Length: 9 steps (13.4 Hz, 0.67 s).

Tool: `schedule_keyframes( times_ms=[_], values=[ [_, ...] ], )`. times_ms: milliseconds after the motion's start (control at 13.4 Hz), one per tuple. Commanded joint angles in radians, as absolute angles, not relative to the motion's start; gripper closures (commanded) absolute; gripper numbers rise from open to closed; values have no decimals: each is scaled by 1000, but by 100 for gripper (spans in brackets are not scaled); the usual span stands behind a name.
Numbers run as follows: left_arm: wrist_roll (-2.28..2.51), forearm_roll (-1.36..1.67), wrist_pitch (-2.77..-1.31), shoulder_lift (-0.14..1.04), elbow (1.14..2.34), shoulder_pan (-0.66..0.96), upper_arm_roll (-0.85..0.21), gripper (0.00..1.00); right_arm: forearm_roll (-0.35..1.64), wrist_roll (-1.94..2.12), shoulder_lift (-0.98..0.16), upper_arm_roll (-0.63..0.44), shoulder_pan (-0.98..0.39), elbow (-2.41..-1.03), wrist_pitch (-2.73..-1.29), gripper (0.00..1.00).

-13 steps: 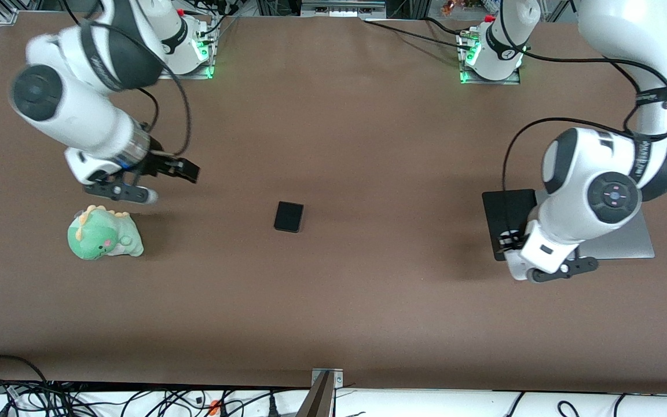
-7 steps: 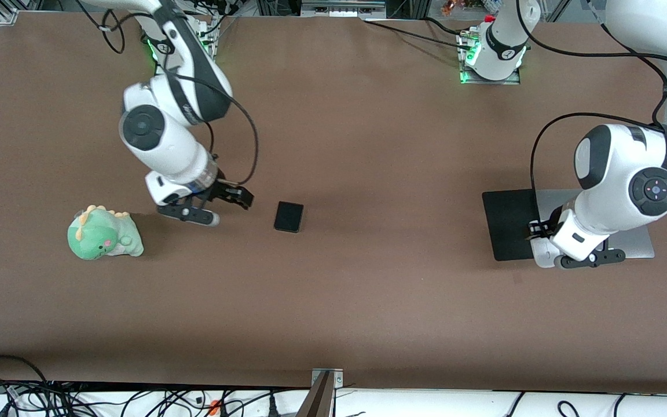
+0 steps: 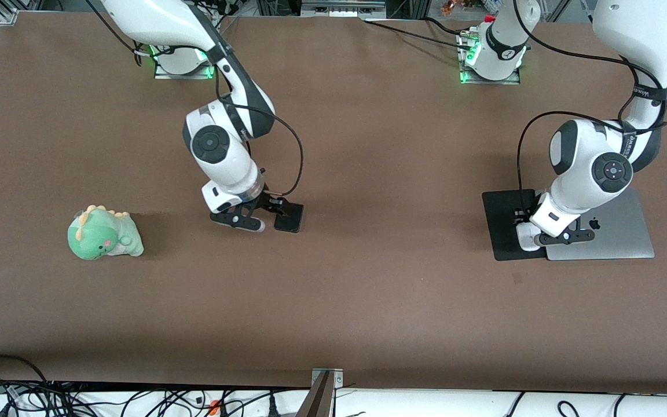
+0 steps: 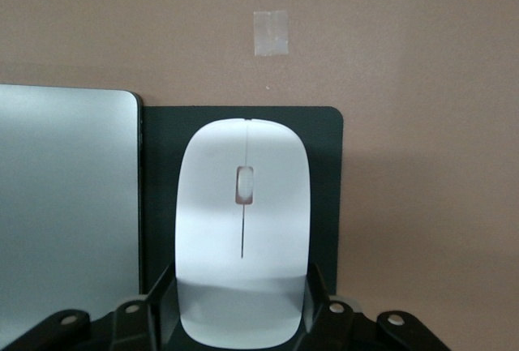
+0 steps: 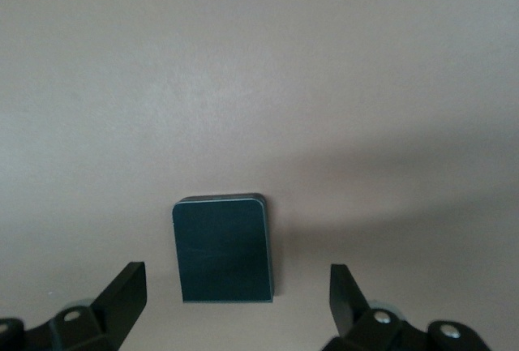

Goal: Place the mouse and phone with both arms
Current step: 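Lower the mouse onto the pad while the right gripper reaches the phone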

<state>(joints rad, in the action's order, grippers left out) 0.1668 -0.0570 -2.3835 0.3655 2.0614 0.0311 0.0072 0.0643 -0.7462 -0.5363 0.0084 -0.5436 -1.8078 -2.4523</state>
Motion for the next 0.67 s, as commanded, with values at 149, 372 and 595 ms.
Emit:
schedule_keyframes(
  times_ms=[149,372,595],
  values=[
    [173,-94,-2493,440,2065,11,-5,41,-100,-917,-604,-6,-595,-1795,-2505,0],
    [172,-94,-2569,497,2063,-11,-3,41,-100,-943,-632,-8,-614,-1786,-2534,0],
    [173,-94,-2579,508,2059,-14,-5,38,-101,-948,-653,-8,-626,-1781,-2566,0]
  ],
)
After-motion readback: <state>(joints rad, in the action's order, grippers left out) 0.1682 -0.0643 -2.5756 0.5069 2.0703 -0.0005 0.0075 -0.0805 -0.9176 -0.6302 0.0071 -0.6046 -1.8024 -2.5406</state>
